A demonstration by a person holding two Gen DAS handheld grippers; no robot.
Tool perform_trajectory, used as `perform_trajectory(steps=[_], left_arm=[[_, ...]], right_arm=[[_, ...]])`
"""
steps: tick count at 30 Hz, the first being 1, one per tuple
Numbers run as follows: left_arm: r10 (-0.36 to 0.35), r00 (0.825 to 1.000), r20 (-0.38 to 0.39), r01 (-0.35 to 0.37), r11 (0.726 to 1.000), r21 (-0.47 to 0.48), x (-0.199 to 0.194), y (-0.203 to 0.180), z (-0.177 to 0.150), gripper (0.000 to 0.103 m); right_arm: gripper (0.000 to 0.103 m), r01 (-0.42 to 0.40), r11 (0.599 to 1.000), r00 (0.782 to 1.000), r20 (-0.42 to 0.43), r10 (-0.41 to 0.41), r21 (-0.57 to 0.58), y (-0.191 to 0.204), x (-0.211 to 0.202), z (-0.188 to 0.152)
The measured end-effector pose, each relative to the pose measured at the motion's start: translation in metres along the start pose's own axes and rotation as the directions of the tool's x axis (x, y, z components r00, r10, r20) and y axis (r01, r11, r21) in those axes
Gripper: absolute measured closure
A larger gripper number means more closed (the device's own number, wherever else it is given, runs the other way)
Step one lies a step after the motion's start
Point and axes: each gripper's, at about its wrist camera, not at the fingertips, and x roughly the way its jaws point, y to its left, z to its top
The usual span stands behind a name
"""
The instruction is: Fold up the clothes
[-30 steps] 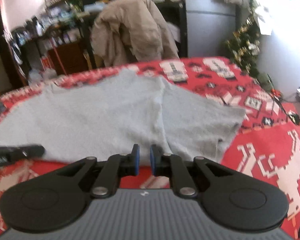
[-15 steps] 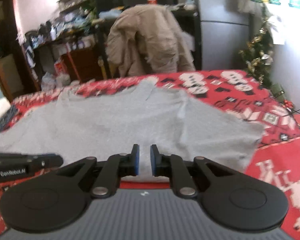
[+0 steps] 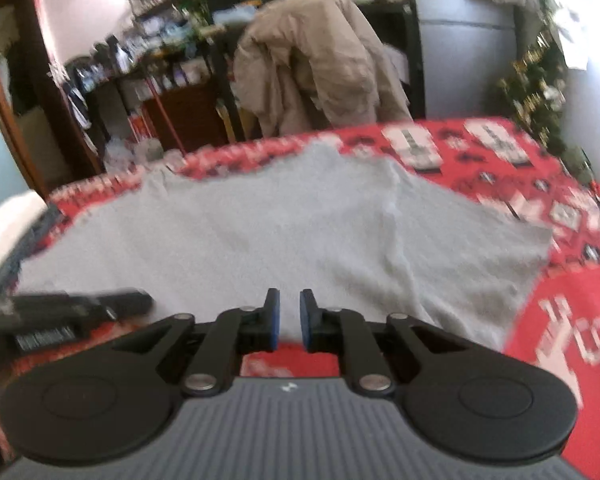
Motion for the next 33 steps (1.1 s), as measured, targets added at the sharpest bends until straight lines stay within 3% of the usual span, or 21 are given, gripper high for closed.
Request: perform_trajectory(steps=[8,13,21,29,33], left_arm=[[0.02,0.999,-0.043,-0.018,0.999,0.042,0.005,-0.003,-0.003,0.097],[0.024,0.999,-0.032,-0.023,0.999,0.024,-0.006,0.004,-0.003,0.097],[0.07,0.997,-0.024,-0.071,0.996,-0.048,-0.013,0.035,-0.002,0.097],[0.093,0.995,-0.02,-0.094,0.994,-0.052,-0.024,0.05,-0.006,0.1],[0.121,0.993,0.001,-0.121,0.992,-0.044,-0.03,0.056,-0.006,0.099]], right_arm=[[0.092,-0.046,0.99,0.998,-0.053,0.04,-0.131,0.055,0.026,-0.007],[0.092,-0.075,0.976,0.993,-0.102,0.055,-0.205,0.065,0.025,-0.019],[0.091,-0.09,0.981,0.995,-0.066,0.08,-0.169,0.069,0.028,-0.007],[0.091,-0.092,0.961,0.99,-0.124,0.061,-0.262,0.088,0.035,-0.013],[0.091,-0.099,0.963,0.993,-0.094,0.078,-0.252,0.087,0.026,-0.009]])
